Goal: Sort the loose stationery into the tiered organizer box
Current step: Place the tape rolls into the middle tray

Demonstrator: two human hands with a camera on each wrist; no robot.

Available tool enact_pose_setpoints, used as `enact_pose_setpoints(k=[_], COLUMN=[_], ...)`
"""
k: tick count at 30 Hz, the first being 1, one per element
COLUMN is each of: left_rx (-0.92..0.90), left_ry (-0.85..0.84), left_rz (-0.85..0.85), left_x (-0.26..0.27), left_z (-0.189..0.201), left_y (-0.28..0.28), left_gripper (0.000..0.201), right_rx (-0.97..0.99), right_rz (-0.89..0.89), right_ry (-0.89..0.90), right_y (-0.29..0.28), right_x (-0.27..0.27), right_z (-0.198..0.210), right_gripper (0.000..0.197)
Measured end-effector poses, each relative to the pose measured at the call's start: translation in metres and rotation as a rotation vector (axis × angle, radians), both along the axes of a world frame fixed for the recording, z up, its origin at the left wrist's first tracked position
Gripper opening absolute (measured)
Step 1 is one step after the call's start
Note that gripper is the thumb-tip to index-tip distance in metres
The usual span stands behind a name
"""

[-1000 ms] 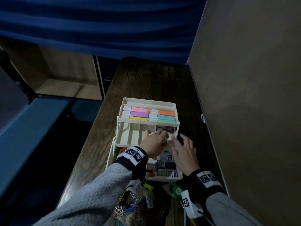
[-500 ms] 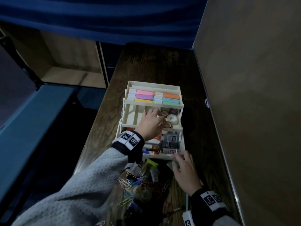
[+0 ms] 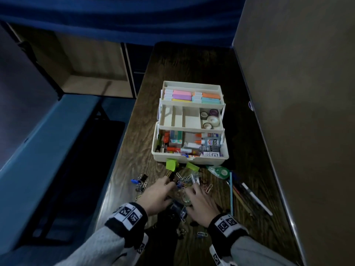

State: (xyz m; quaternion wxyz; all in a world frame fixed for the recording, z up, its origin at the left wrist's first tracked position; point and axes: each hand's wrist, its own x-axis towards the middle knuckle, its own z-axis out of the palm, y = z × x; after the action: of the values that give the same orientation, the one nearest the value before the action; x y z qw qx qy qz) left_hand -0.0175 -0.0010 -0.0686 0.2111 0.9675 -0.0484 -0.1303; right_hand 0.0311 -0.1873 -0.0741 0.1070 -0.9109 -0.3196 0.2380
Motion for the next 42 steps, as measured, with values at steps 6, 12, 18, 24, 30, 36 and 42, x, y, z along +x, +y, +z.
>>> enact_pose_setpoints(k=[6, 12, 18, 24, 30, 36, 42], left_rx=[0.136, 0.035, 0.031, 0.139, 0.348, 0.382, 0.235], left_ry=[-0.02, -0.065, -0.117, -0.215, -0.093, -0.024, -0.16], left_rz=[-0.006, 0.265, 0.288, -0.12, -0.287, -0.313, -0.431], left_x=[-0.003, -0.001, -0.003, 0.065, 0.136, 0.156, 0.136], left_z=[-0.012, -0.01, -0.001, 0.007, -0.006, -0.012, 0.011], left_y=[-0.018, -0.008, -0.017, -0.092, -0.143, -0.15, -0.128], left_gripper=[0.037, 0.032, 0.032, 0.037, 0.057, 0.039, 0.042], right_rx=[-0.01, 0.056, 0.289, 0.432, 0.47, 0.565, 0.828], right_rz=[-0.041, -0.072, -0.344, -0.762, -0.84, -0.9, -0.952], right_ry=[-0.03, -0.021, 0.012, 0.035, 0.135, 0.239, -0.004], right_y=[0.007, 0.003, -0.05, -0.107, -0.131, -0.121, -0.088], right_x=[0.006, 0.019, 0.034, 0.054, 0.067, 0.079, 0.11], right_z=[-0.009, -0.002, 0.01, 0.011, 0.003, 0.006, 0.05], right_gripper=[0.05, 0.041, 0.041, 0.031, 0.033, 0.037, 0.037])
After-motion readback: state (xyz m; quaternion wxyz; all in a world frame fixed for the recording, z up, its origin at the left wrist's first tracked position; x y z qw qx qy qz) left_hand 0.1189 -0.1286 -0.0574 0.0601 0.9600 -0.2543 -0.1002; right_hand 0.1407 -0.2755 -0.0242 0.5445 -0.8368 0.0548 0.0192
